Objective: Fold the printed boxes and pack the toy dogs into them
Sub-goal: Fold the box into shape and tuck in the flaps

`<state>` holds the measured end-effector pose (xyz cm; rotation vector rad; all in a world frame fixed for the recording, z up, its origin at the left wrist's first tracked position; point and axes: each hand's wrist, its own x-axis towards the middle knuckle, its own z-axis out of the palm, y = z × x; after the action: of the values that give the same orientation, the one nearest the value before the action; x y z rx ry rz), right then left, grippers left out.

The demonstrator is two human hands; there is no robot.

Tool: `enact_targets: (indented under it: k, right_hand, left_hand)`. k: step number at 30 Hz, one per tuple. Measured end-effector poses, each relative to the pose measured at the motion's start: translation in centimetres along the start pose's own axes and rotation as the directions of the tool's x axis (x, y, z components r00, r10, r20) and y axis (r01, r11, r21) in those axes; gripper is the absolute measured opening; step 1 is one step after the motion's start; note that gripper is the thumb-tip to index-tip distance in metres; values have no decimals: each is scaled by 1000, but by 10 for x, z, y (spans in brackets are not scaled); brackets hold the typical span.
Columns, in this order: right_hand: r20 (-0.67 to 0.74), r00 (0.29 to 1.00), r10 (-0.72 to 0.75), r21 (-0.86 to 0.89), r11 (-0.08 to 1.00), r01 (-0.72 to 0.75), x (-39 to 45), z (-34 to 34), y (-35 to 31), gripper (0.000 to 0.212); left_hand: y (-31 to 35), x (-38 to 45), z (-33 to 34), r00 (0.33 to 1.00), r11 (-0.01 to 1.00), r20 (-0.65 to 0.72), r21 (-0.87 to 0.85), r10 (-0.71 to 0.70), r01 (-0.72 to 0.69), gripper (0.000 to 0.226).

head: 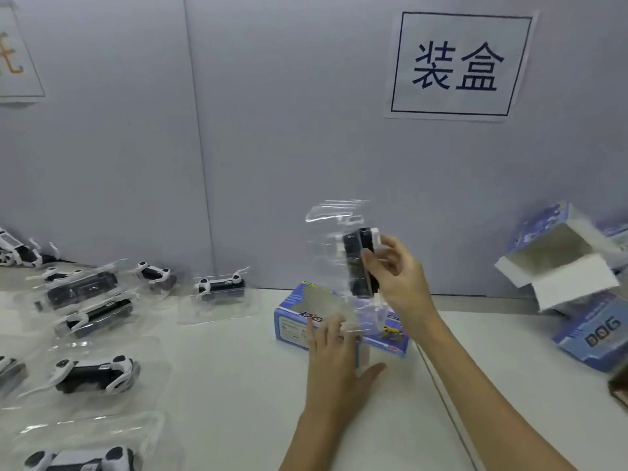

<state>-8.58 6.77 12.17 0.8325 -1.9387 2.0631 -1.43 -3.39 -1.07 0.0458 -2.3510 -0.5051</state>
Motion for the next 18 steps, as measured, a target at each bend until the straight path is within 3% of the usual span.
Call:
enact_targets:
  k: [3, 4, 7, 8, 9, 11, 12, 13, 16, 18]
  right_hand:
    - [-87, 992, 89, 145, 986, -76, -17, -53, 15, 53]
    - [-76, 988, 131, 192, 975, -115, -23, -67, 25, 48]
    - [-22, 962, 271, 262, 931, -256, -46, -87, 50, 12]
    - [4, 953, 301, 235, 926, -294, -53, -92, 60, 18]
    - [52, 927, 372, 275, 887, -372, -61, -96, 71, 35]
    - [180, 848, 499, 337, 778, -530, -66, -102, 79, 48]
    - [290, 826, 483, 356, 746, -562, -64, -104, 82, 43]
    - [327, 848, 418, 340, 785, -518, -58, -102, 83, 37]
    - [495, 792, 356, 413, 706, -575, -43, -86, 80, 71]
    - [573, 730, 373, 385, 664, -641, -43, -80, 80, 74]
  left_hand:
    - [-12, 6, -6, 993, 987, -101, 141, -63, 77, 38]
    - [-2, 5, -7, 994, 992, -36, 63, -103, 105, 36]
    - [-14, 9, -6, 983, 941, -89, -316, -160, 124, 34]
    - [-20, 11, -9, 966, 881, -106, -442, -238, 169, 37]
    - [-20, 11, -14, 944, 831, -107, -512, -312, 216, 40]
    - [-19, 14, -22, 894, 743, -138, -617, -427, 259, 45]
    - [-22, 18, -26, 869, 690, -144, -674, -474, 264, 45]
    - [-25, 21, -30, 846, 632, -131, -725, -517, 274, 44]
    - [-29, 28, -41, 803, 471, -67, -838, -592, 277, 33]
    - [-30, 29, -47, 785, 409, -64, -878, -617, 250, 20]
